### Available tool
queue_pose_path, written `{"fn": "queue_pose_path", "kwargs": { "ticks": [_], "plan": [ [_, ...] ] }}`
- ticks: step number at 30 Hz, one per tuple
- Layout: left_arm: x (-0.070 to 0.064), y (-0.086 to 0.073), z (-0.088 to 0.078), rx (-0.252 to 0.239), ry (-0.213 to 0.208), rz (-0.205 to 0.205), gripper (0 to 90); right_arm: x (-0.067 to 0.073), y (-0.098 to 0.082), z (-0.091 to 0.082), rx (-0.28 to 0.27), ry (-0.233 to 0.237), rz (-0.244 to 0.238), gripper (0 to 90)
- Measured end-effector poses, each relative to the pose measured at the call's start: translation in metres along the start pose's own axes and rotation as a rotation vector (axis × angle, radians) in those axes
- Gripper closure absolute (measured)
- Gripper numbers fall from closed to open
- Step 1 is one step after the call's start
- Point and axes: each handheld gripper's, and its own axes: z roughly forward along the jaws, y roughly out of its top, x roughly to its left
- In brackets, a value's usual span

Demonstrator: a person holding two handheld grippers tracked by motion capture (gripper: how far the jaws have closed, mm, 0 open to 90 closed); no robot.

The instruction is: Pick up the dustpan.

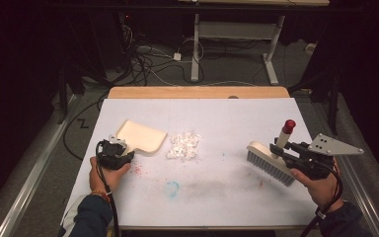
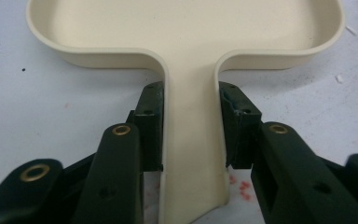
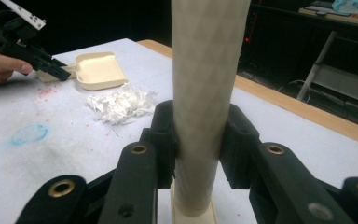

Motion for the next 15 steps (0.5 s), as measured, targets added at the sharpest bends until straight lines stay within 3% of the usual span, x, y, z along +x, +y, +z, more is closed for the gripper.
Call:
{"fn": "queue_pose_path", "kwargs": {
  "ticks": [3, 6, 9, 15],
  "plan": [
    [0.002, 0.004, 0.000, 0.014, -0.009, 0.007, 63.4, 0.000, 0.002, 0.000, -0.002, -0.001, -0.005, 70.5],
    [0.003, 0.006, -0.006, 0.009, 0.030, 0.025, 63.6, 0.000, 0.004, 0.002, -0.006, 0.002, -0.009, 70.6],
    [0.009, 0.008, -0.020, -0.011, 0.022, 0.019, 63.7, 0.000, 0.004, 0.003, -0.006, 0.010, -0.014, 70.6],
    [0.017, 0.011, -0.051, -0.035, 0.016, 0.045, 63.7, -0.003, 0.000, 0.006, 0.009, 0.003, -0.007, 70.6]
  ]
}}
